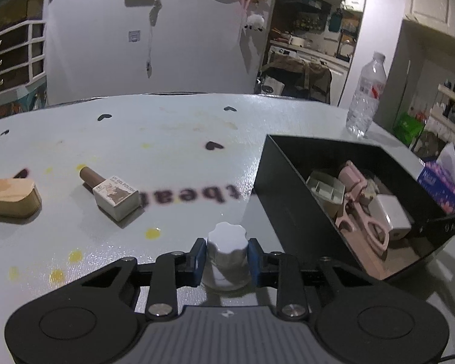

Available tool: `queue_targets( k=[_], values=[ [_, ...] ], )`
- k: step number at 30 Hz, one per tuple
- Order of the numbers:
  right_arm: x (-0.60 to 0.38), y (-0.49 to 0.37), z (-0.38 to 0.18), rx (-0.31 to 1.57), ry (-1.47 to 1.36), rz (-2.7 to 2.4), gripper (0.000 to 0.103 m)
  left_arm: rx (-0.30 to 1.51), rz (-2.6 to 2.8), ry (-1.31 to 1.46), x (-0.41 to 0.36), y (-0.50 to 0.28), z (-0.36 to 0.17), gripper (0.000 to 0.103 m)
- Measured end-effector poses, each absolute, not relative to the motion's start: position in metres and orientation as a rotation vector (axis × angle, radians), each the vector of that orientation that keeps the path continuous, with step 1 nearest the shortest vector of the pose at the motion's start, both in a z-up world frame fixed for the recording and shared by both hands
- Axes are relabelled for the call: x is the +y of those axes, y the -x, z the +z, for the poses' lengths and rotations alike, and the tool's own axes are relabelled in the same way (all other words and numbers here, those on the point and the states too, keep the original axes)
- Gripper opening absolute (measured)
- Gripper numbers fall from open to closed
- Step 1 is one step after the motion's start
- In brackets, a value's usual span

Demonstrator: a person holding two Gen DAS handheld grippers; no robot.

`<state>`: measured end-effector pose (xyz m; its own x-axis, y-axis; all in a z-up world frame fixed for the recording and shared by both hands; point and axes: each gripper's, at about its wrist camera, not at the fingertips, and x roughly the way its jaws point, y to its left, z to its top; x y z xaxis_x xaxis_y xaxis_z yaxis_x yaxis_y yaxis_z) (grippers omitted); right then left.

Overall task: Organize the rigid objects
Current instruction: 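Lower the white knob into the black box and release it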

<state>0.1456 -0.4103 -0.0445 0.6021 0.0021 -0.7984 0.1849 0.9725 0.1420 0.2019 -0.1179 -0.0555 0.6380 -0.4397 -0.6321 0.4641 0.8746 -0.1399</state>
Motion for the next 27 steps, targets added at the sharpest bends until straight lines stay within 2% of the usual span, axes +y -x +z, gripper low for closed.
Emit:
queue_targets(
  k=[8,13,20,27],
  values=[
    [-0.409,-0.147,-0.044,0.926,-0.212,-0.109,0.014,0.594,-0.593,-0.041,-0.121,-0.207,-0.013,0.031],
    [-0.408,-0.147,-0.044,0.924,-0.215,-0.115,0.014,0.52,-0.719,-0.061,-0.149,-0.215,0.011,0.031],
    [-0.409,-0.146,-0.044,0.92,-0.221,-0.122,0.014,0.537,-0.774,-0.171,-0.204,-0.231,0.0,0.031],
    [-0.41,-0.146,-0.044,0.916,-0.226,-0.122,0.014,0.558,-0.737,-0.255,-0.216,-0.237,-0.013,0.031]
  ],
)
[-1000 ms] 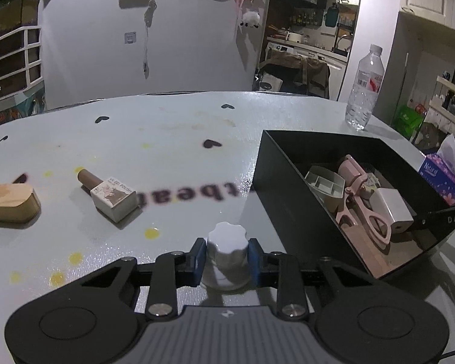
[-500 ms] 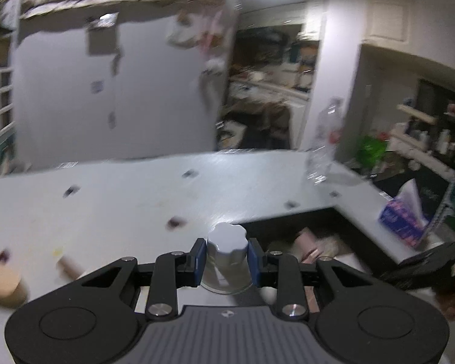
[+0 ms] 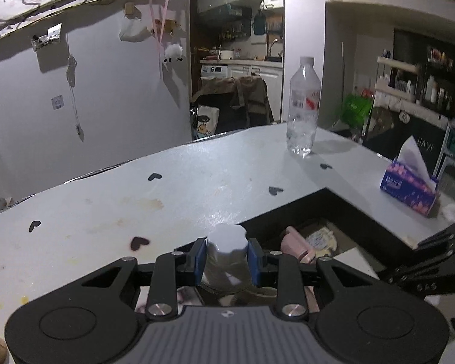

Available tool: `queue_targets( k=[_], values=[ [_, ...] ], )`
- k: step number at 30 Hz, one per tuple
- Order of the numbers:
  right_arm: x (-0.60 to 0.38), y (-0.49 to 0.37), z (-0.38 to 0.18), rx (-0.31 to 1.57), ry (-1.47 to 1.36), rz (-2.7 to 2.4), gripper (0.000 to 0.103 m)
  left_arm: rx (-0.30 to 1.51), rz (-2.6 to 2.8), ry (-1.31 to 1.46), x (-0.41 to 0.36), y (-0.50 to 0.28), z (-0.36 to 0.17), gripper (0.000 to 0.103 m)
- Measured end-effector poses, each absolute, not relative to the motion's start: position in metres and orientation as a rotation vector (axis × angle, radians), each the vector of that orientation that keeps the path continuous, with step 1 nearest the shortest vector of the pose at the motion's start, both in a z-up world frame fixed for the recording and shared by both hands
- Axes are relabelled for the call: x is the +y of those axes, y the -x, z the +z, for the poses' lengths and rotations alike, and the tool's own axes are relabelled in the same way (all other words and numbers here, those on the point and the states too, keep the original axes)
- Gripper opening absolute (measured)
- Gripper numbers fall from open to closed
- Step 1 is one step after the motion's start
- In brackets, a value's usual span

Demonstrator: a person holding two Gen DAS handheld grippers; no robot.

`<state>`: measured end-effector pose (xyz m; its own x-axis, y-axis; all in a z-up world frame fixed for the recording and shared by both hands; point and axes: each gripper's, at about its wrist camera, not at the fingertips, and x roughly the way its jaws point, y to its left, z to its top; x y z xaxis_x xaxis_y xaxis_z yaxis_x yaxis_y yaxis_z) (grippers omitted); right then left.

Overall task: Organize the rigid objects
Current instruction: 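Lower the white knob into the black box and release it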

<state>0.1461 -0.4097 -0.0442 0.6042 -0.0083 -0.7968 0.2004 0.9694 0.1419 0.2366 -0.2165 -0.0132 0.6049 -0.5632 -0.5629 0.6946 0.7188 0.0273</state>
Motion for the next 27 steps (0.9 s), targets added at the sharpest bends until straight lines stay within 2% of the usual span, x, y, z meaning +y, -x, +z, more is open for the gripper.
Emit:
queue_targets(
  k=[6,12,17,21,27],
  values=[
    [-0.409,-0.146,-0.044,0.914,-0.222,-0.123,0.015,0.588,-0.728,-0.27,-0.214,-0.24,-0.019,0.033],
    [-0.408,-0.146,-0.044,0.914,-0.222,-0.122,0.015,0.604,-0.743,-0.277,-0.214,-0.236,-0.018,0.043],
    [-0.409,-0.146,-0.044,0.913,-0.223,-0.122,0.015,0.624,-0.772,-0.274,-0.214,-0.231,-0.015,0.059],
    [-0.409,-0.146,-0.044,0.911,-0.227,-0.121,0.015,0.645,-0.793,-0.268,-0.216,-0.226,-0.012,0.088],
    [-0.409,-0.145,-0.044,0.908,-0.228,-0.12,0.015,0.673,-0.794,-0.262,-0.214,-0.221,-0.011,0.099]
  ],
)
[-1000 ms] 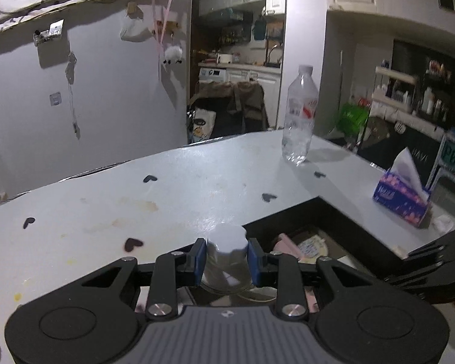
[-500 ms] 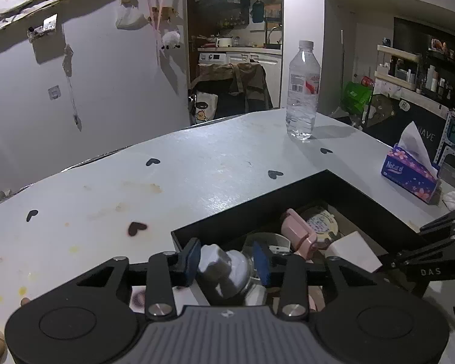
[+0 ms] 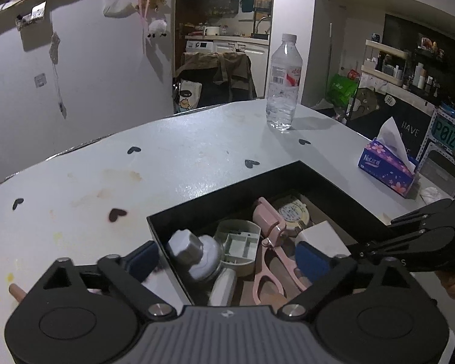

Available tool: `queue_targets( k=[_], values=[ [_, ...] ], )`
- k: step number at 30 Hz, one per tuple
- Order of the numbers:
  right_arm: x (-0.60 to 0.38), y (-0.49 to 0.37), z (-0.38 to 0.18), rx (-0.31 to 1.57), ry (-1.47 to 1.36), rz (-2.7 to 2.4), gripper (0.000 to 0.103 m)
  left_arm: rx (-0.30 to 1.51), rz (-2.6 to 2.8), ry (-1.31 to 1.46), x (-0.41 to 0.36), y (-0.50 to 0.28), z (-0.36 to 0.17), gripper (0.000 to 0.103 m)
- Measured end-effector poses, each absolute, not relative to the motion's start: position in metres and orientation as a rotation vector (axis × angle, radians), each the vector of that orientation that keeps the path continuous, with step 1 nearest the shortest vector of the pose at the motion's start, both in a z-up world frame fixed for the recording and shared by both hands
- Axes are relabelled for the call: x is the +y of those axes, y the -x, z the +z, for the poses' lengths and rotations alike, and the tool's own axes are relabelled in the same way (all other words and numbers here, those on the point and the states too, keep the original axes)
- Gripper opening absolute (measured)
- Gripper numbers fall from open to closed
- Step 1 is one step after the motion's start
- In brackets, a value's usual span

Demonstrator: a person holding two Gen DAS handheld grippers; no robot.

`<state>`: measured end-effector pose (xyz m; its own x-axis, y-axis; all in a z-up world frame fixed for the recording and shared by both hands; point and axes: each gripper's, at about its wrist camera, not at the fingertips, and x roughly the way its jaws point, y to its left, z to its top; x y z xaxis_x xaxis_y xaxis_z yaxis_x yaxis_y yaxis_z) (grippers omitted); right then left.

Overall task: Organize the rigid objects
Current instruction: 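Lower the white knob into the black box and release it, then move the left gripper to the nail polish box and grasp it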

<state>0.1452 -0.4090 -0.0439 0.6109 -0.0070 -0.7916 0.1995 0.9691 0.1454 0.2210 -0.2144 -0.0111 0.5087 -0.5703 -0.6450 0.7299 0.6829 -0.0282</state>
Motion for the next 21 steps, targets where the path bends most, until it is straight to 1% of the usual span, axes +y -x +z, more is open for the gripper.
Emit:
queue_targets(
  k=[6,21],
  values=[
    [-0.408,-0.145,-0.044,0.907,-0.227,-0.121,0.015,0.666,-0.786,-0.268,-0.21,-0.213,-0.009,0.103],
    [-0.408,-0.145,-0.044,0.906,-0.223,-0.121,0.015,0.632,-0.807,-0.228,-0.189,-0.191,0.006,0.103]
  ],
)
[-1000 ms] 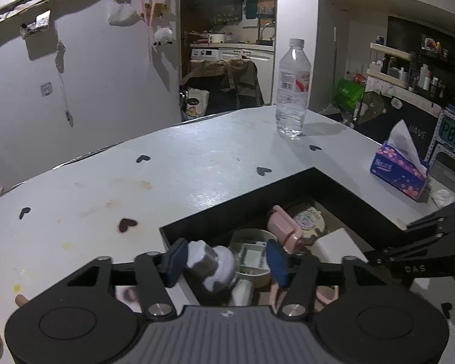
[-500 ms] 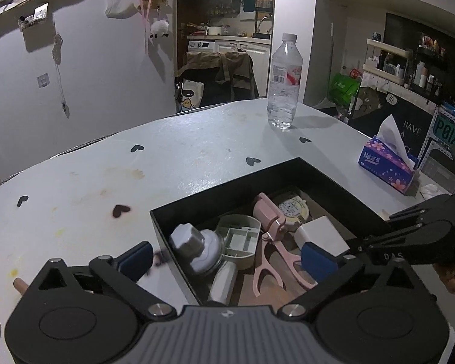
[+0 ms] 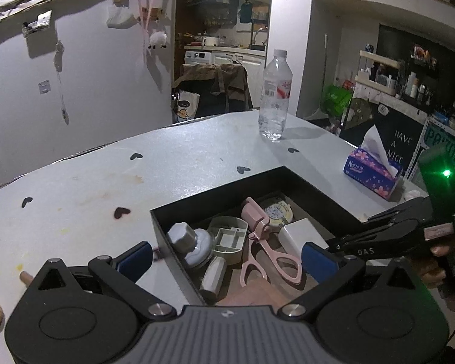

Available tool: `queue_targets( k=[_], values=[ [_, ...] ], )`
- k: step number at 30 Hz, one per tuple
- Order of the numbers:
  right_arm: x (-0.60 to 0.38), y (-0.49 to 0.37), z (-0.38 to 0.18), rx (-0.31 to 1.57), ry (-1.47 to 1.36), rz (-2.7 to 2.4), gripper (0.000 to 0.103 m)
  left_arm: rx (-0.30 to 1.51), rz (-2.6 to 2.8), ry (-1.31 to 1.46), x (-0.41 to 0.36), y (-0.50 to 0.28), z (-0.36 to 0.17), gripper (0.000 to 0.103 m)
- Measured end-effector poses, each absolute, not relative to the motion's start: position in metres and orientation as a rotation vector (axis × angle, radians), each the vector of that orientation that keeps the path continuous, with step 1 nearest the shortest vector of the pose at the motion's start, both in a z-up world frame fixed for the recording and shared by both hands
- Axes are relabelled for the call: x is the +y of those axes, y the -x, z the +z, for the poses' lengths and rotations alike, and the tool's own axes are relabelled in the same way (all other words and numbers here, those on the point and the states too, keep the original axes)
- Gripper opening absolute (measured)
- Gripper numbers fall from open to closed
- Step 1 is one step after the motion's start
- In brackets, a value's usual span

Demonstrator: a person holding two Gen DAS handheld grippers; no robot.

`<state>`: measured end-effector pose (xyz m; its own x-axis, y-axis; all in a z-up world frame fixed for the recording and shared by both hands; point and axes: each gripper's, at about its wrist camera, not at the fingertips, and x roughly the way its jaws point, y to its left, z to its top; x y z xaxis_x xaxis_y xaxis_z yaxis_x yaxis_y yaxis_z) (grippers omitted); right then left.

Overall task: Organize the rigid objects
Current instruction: 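Move the left gripper to the nail polish box and grasp it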

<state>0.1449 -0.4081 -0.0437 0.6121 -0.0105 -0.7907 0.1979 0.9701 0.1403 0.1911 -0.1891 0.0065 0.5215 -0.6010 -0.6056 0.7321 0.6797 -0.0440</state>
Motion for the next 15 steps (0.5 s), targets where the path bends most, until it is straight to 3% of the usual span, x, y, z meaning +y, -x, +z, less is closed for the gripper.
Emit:
queue_targets(
  k=[15],
  values=[
    [-0.408,-0.145,-0.044,0.907,-0.219,-0.12,0.015,0.625,-0.587,-0.123,-0.112,-0.208,-0.006,0.103]
  ],
)
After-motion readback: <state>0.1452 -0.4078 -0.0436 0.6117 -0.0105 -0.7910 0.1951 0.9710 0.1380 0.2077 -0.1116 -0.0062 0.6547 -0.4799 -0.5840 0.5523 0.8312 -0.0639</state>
